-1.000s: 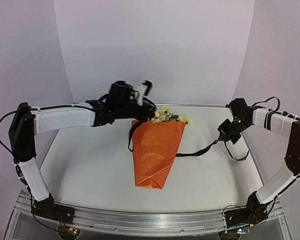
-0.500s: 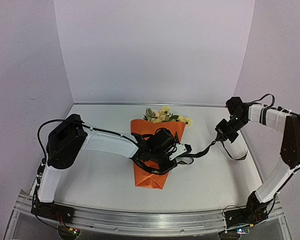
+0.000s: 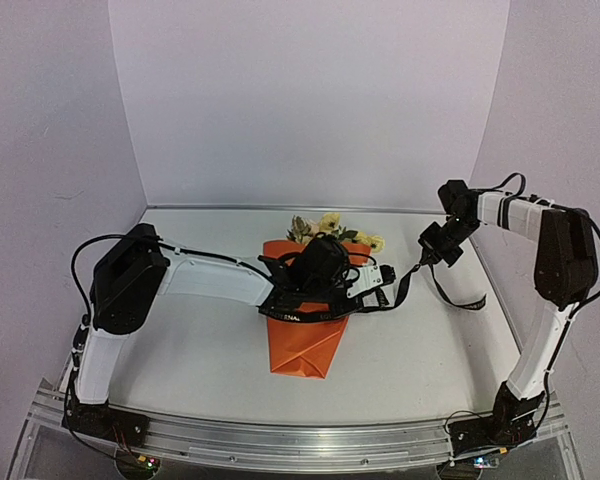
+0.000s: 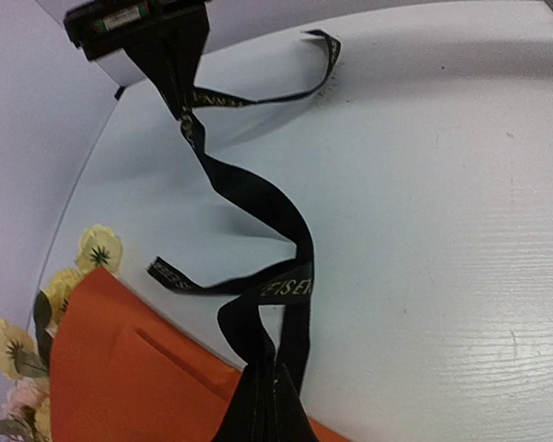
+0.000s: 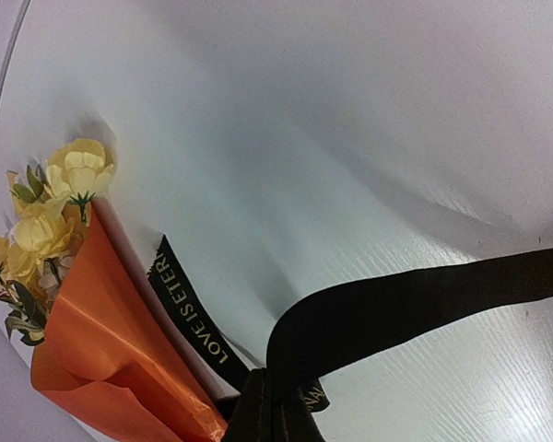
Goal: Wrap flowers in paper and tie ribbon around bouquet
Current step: Place the left side of the ribbon on the folded bouquet, then place the right side of the ribbon on the folded bouquet, then cross the ribbon over the folded bouquet.
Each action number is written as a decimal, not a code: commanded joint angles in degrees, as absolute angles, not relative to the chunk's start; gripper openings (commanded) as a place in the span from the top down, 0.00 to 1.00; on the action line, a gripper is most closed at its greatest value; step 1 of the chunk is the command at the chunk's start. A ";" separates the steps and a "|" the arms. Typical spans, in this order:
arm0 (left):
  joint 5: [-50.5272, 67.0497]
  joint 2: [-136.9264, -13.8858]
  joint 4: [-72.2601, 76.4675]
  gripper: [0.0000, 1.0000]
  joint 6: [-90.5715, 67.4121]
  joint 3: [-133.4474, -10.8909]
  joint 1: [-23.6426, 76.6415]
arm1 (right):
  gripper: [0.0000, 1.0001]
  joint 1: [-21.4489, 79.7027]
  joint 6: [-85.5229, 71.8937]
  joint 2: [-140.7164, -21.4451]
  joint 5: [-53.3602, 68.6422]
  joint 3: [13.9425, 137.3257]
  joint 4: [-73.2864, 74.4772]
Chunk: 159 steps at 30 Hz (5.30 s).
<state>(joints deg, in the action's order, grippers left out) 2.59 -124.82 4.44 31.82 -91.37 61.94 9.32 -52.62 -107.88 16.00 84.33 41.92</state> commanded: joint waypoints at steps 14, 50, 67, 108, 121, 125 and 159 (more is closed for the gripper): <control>31.46 -111.08 25.83 1.00 42.51 -78.84 61.26 | 1.00 9.83 -52.04 -117.69 16.34 97.77 48.04; 27.97 -129.90 27.40 0.36 26.03 -96.19 54.69 | 1.00 14.15 -45.46 -114.27 18.00 103.07 51.89; 8.77 -87.31 21.81 0.22 -19.38 -51.73 41.23 | 0.78 42.88 -12.30 -108.24 15.53 98.40 59.28; 10.74 -83.66 8.81 0.30 -17.71 -47.66 41.13 | 0.61 31.86 -65.62 -116.53 9.88 80.01 21.97; 9.89 -86.36 5.89 0.35 -13.86 -50.12 41.13 | 0.75 31.82 -63.74 -112.59 10.63 78.25 21.18; 9.73 -86.83 5.01 0.35 -12.93 -51.03 41.13 | 0.75 31.82 -63.20 -111.76 10.82 77.73 21.27; 20.50 -92.03 7.64 0.56 7.50 -53.97 41.34 | 1.00 31.83 -55.48 -103.67 9.94 78.05 32.22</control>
<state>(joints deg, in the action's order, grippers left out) 15.51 -91.26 5.33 -2.10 -52.16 41.20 32.12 -58.15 -106.72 11.40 76.38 28.20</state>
